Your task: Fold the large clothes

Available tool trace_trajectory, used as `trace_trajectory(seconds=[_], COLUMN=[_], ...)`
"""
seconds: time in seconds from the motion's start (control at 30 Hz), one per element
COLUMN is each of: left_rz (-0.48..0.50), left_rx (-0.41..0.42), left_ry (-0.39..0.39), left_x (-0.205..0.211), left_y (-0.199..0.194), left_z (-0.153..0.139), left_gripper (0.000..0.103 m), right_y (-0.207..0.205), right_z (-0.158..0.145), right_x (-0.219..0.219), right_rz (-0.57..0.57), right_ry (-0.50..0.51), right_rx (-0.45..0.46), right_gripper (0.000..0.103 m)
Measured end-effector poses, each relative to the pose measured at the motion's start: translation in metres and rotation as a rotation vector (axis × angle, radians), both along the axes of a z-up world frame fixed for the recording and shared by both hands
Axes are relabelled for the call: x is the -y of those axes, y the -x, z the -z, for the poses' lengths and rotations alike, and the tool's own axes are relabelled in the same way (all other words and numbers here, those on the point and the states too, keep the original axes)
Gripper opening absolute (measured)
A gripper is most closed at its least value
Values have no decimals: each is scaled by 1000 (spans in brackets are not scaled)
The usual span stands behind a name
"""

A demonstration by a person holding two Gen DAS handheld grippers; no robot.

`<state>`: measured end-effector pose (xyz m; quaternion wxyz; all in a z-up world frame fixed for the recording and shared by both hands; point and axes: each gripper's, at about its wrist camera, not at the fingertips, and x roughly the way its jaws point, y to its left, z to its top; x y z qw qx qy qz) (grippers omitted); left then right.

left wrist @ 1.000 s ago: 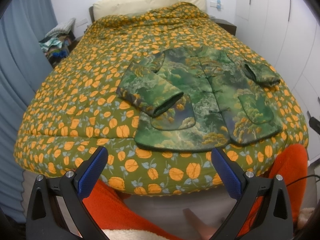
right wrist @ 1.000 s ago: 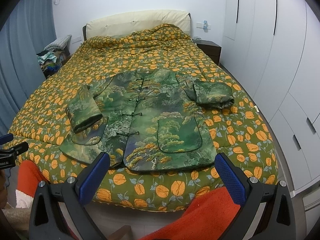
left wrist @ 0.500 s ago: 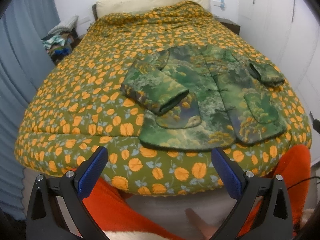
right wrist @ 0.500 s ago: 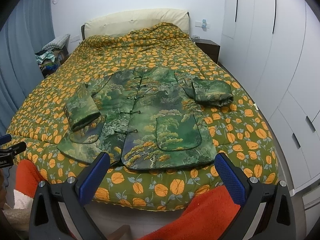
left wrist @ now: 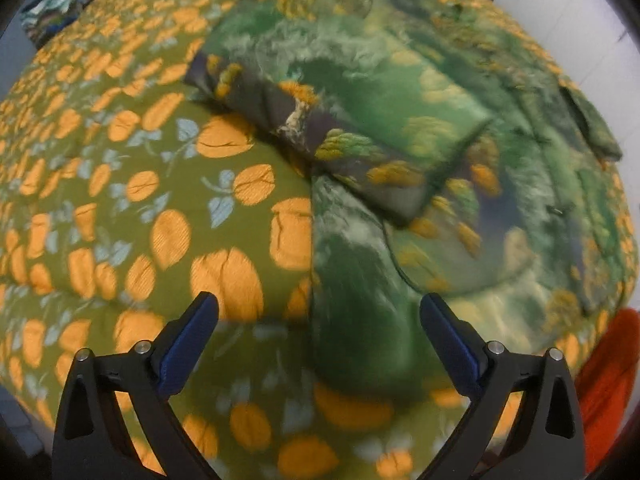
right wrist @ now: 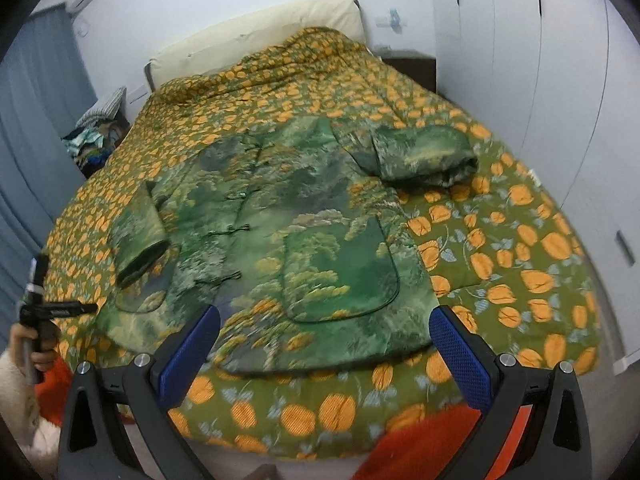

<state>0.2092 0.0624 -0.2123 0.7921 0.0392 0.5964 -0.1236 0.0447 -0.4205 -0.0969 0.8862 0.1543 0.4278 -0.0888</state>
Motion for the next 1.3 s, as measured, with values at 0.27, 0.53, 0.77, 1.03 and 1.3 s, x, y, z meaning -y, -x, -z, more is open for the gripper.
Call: trace_trajectory(seconds=[0.27, 0.53, 0.77, 1.03, 1.3], left_rz=[-13, 59, 45, 10, -102], left_rx=[-110, -10, 44, 67, 16], left_ry=[160, -58, -40, -12, 13], left_x=[13, 47, 32, 12, -16], left_y=[-31, -24, -18, -6, 1], left_z=[20, 11, -12, -31, -35], left_gripper=[35, 7, 6, 6, 6], right_y=[-59, -101, -112, -130, -139], right_z=[68, 126, 135, 111, 100], right_x=[58, 95, 77, 44, 19], right_rz=[-16, 21, -48, -131, -230], right_ry=[-16, -83, -95, -59, -54], right_rx=[-119, -253, -273, -218, -212], right_gripper=[103, 103, 37, 30, 28])
